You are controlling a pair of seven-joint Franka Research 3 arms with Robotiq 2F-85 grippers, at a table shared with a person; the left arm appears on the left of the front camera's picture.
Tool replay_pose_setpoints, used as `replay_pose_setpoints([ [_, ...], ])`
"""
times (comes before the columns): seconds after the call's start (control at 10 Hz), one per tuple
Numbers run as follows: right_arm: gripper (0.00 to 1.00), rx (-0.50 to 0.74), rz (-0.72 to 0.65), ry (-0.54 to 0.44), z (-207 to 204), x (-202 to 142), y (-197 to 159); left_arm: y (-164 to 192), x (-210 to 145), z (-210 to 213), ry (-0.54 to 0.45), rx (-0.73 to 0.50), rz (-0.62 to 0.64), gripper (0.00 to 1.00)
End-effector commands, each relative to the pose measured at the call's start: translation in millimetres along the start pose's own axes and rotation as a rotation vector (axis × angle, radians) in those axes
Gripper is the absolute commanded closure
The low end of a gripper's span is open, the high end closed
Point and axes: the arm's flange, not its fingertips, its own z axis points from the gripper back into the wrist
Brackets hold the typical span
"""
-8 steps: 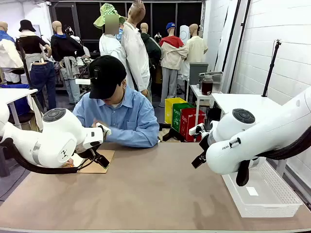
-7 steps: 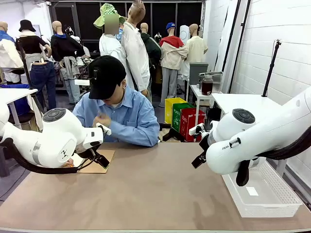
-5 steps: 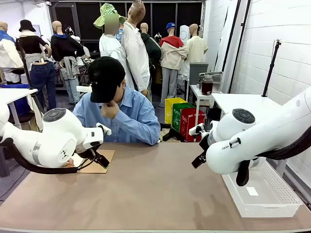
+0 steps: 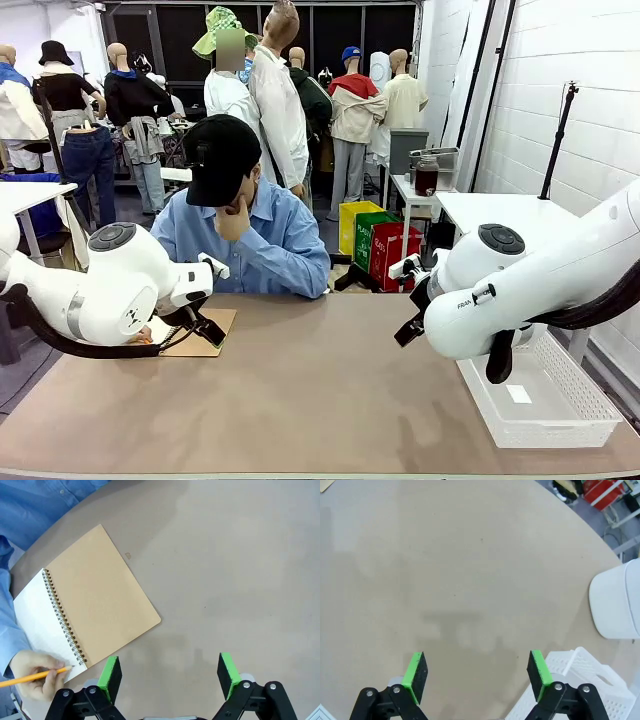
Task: Sort the paper based on its condition.
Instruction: If a person hands you a paper, place it in the Organizing basket , and if it's crumpled, put it in the Trash can.
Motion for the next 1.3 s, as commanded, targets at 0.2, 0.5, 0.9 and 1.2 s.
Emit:
replay_pose_setpoints([
  [0.2, 0.00, 0.000, 0.000, 0.000, 0.0, 0.0, 0.0, 0.0, 0.0, 0.0, 0.000, 0.000, 0.000, 0.00],
  [0.5, 0.00, 0.021, 0.013, -0.052, 36.8, 16.8, -5.0, -2.4, 9.7, 35.3, -0.034, 0.027, 0.011, 0.00],
  [0.9, 0.00, 0.032, 0.049, -0.088, 86.9, 31.5, -8.9, -5.7, 27.4, 88.4, -0.032, 0.056, 0.028, 0.00],
  [1.2, 0.00, 0.016, 0.072, -0.136, 122.2, 37.4, -5.8, -1.8, 30.2, 111.7, -0.058, 0.071, 0.034, 0.00],
])
